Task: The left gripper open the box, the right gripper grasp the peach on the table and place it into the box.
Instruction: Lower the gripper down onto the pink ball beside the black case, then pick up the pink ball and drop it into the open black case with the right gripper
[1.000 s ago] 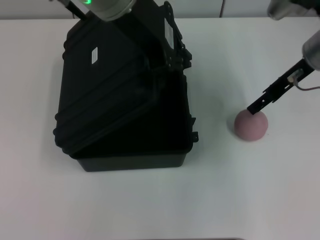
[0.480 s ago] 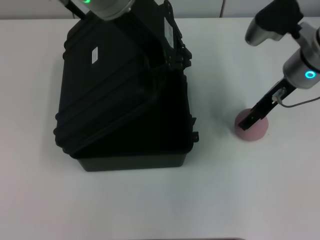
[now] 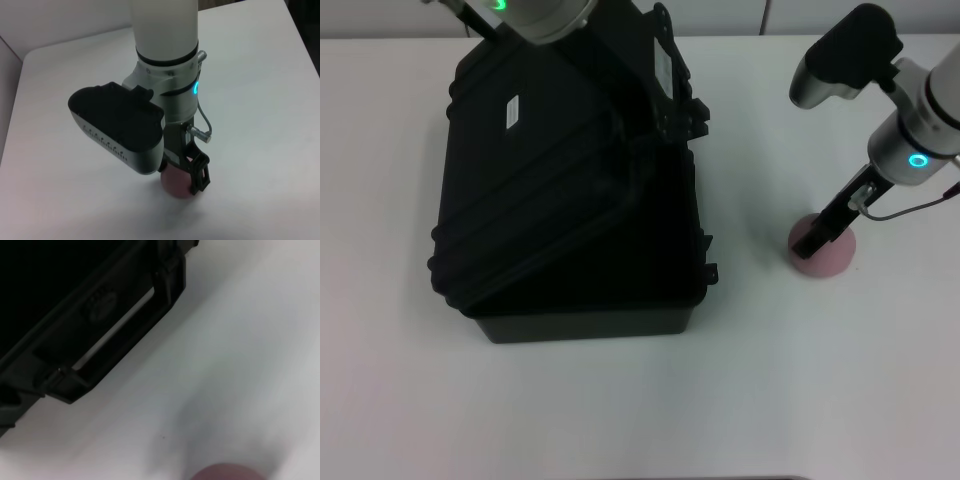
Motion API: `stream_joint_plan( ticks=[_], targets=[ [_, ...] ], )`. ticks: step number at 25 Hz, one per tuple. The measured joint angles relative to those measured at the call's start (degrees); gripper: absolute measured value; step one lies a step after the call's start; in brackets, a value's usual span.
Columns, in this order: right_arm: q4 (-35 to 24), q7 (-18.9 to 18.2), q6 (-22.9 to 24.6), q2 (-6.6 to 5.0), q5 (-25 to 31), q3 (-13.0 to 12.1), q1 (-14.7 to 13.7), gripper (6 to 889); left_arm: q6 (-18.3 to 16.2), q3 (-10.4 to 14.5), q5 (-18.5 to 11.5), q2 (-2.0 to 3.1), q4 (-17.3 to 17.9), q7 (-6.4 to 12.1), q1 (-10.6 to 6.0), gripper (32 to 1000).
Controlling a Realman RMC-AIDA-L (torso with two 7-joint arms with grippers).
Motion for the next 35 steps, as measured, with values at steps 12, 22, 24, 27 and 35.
stream_joint_plan(
  ticks=[12, 22, 24, 27, 35],
  targets=[
    [-0.47, 0.09, 0.49, -0.32, 0.38, 0.56, -0.34, 421, 0.18, 0.0, -0.39, 0.07, -0.15, 0.53, 0.54, 93],
    [-1.1, -0.34, 1.19, -0.36, 2.17, 0.72, -0.57, 263, 0.15, 0.0, -0.31, 0.08, -0.17, 0.53, 0.58, 92],
    [-2.25, -0.89, 2.02, -0.36, 3.43, 0.74, -1.12, 253, 0.14, -0.01, -0.31, 0.08, -0.33, 0.58, 0.58, 92],
    [-6.57, -1.94, 3.88, -0.06, 4.57, 0.78, -3.27, 239, 0.18, 0.0, -0.29, 0.08, -0.93, 0.79, 0.58, 91],
    [-18.71, -2.57, 10.97, 0.33, 11.19, 0.82, -8.8, 174, 0.27, -0.14, -0.29, 0.05, -1.72, 1.38, 0.6, 91]
  ],
)
